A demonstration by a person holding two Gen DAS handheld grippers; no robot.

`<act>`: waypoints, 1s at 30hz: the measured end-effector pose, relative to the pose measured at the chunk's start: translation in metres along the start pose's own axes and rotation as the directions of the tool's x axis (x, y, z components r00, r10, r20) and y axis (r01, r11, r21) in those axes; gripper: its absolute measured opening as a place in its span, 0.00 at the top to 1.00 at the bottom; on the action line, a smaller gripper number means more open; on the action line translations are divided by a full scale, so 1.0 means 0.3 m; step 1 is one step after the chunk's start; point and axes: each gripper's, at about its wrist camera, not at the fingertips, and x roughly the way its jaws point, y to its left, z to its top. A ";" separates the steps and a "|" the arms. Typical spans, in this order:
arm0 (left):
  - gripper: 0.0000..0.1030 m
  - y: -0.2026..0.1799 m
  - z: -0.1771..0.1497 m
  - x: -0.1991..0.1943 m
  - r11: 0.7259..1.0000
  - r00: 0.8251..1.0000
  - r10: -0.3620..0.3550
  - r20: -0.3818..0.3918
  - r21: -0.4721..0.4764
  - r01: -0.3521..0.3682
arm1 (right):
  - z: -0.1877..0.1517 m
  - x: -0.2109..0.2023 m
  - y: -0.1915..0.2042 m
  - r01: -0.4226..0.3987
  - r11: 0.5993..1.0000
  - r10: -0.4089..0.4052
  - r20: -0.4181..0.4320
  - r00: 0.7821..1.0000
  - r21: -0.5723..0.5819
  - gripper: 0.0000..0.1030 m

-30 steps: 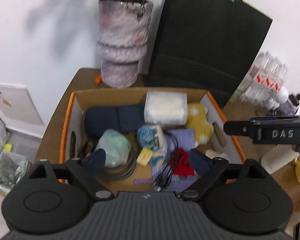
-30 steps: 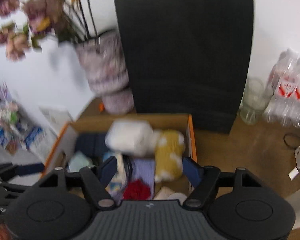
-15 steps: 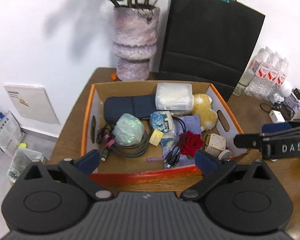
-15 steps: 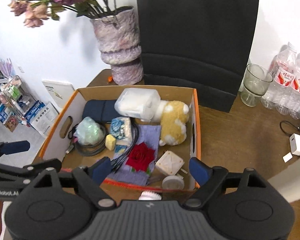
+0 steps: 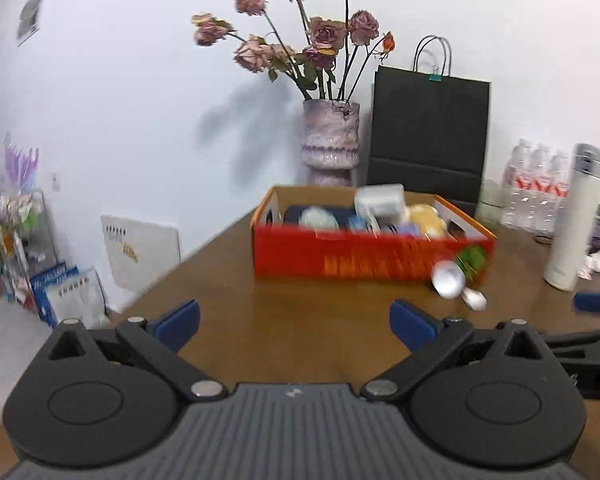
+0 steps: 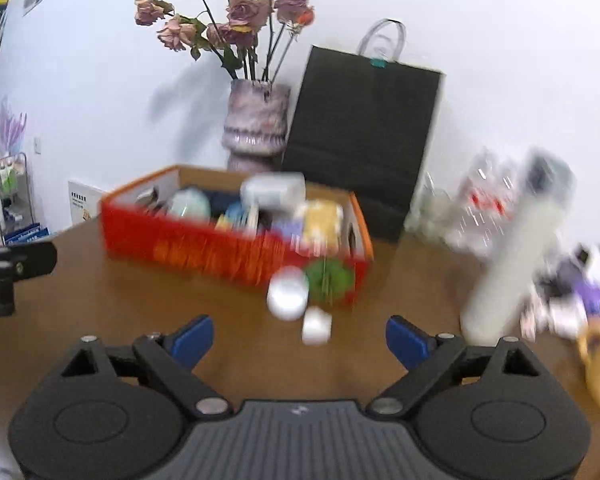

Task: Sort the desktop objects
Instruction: 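Withdraw both open tools back over the table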

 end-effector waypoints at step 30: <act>0.00 -0.032 -0.019 0.028 0.994 0.998 -0.064 -0.028 0.085 0.067 | -0.040 0.063 -0.149 -0.001 0.993 0.010 -0.074 0.997 0.115 0.10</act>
